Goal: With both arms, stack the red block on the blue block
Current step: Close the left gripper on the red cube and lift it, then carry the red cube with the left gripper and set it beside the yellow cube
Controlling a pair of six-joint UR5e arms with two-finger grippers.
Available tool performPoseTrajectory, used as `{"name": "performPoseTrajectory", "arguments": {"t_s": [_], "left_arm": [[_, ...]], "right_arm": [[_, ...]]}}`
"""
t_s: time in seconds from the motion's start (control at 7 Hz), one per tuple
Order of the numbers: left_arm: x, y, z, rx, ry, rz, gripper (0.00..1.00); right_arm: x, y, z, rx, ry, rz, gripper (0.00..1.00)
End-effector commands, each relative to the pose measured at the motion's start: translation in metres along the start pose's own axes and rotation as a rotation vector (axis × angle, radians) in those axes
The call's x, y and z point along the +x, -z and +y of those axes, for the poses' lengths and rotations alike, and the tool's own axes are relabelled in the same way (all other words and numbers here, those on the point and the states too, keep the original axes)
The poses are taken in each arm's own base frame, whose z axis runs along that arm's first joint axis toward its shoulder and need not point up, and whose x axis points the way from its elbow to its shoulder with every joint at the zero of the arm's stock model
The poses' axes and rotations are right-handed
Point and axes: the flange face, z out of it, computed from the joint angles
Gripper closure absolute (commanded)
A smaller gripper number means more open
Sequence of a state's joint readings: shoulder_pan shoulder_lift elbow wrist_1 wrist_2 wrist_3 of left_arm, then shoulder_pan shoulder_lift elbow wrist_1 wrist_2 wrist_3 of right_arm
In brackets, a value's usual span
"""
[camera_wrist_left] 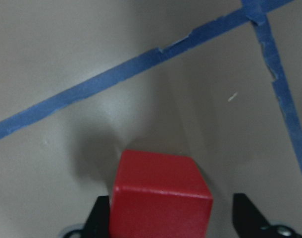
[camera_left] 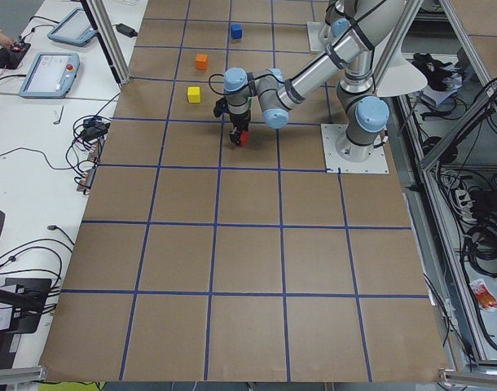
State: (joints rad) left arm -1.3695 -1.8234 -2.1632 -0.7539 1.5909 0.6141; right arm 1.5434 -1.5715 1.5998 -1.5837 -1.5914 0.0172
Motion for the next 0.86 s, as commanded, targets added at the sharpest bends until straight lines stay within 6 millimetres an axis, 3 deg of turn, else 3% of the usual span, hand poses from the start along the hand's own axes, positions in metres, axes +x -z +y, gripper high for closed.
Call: {"name": "performPoseTrajectory", "arguments": {"t_s": [0.0,0.14,0.29,0.43,0.71], "left_arm": [[-0.001,0.031,-0.017,0.073,-0.007,-0.049,0.89],[-0.001,0.053,-0.034,0.088,0.040,-0.024,0.89],[0.028,0.074,-0.068,0.129,0.049,0.000,0.89],[0.079,0.095,-0.097,0.143,0.104,0.001,0.89],[0.166,0.106,-0.149,0.165,0.272,0.042,0.89]], "right_arm": [[0.000,-0.001,-0.001,0.003,0.000,-0.002,0.00],[0.000,-0.001,-0.002,0.002,0.000,-0.002,0.00],[0.000,-0.002,-0.001,-0.001,0.002,-0.001,0.00],[0.000,-0.008,0.000,-0.012,-0.004,-0.004,0.00],[0.000,-0.011,0.000,-0.020,-0.004,-0.002,0.00]]}}
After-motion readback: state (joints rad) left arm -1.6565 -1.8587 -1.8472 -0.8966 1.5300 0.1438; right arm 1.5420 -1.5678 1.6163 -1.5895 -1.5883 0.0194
